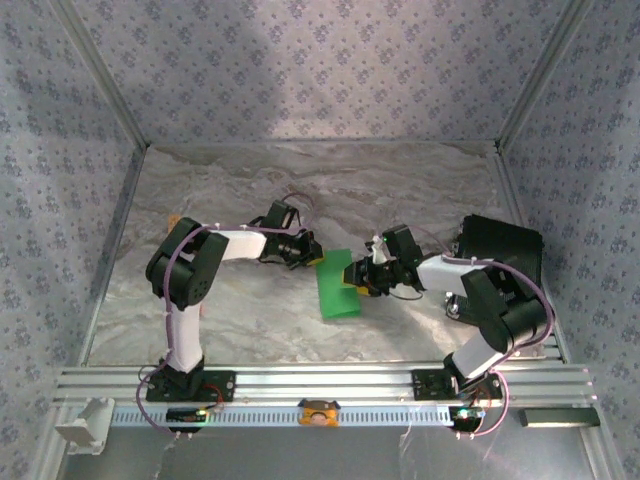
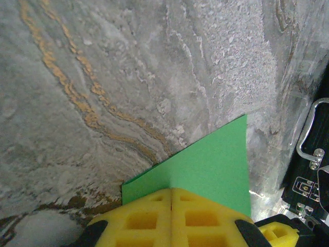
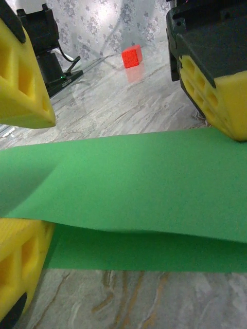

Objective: Fold a paper plane with a square sheet of paper (pick it up from the middle)
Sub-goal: Fold the triangle a second time at the center of the table.

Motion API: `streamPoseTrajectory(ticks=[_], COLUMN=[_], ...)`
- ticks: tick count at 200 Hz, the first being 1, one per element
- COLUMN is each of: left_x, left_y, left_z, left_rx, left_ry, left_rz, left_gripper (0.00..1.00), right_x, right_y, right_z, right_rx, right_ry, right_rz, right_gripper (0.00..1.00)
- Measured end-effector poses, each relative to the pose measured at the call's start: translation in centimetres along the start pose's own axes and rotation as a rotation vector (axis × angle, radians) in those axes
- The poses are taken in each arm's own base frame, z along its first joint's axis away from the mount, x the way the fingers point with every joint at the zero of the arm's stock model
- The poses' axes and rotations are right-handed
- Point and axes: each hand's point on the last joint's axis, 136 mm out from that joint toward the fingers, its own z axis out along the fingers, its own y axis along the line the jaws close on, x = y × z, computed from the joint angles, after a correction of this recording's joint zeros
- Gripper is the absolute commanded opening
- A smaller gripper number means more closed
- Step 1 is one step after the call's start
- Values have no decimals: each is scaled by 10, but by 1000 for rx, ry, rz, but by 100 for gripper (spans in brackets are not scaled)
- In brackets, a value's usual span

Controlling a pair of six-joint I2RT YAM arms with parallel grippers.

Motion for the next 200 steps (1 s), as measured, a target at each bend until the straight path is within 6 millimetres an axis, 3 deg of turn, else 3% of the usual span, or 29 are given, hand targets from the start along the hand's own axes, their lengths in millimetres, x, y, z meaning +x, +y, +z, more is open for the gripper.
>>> streamPoseTrajectory(ticks=[71,119,160,185,200], left_x=[0,1,4,15,28], left_y=[-2,-19,-46,-57,-60], left_z=[0,-12,-48,-67,-71], left_rx=[7,26,42,27,19], left_ry=[-1,-32,-141,-226,-253], left_rz=[5,59,160,276,354], left_gripper=[12,40,44,40,39], right_x=[-11,-17,-35,-43,-45], right_y=[-12,-13,-10,-6,-6], right_z=[4,6,8,9,11], right_rx=[-15,-22,-28,-38,-38], right_ry=[-13,-27,-106,-140,-139], right_rz=[16,30,75,88,97], right_gripper=[13,1,1,6,14])
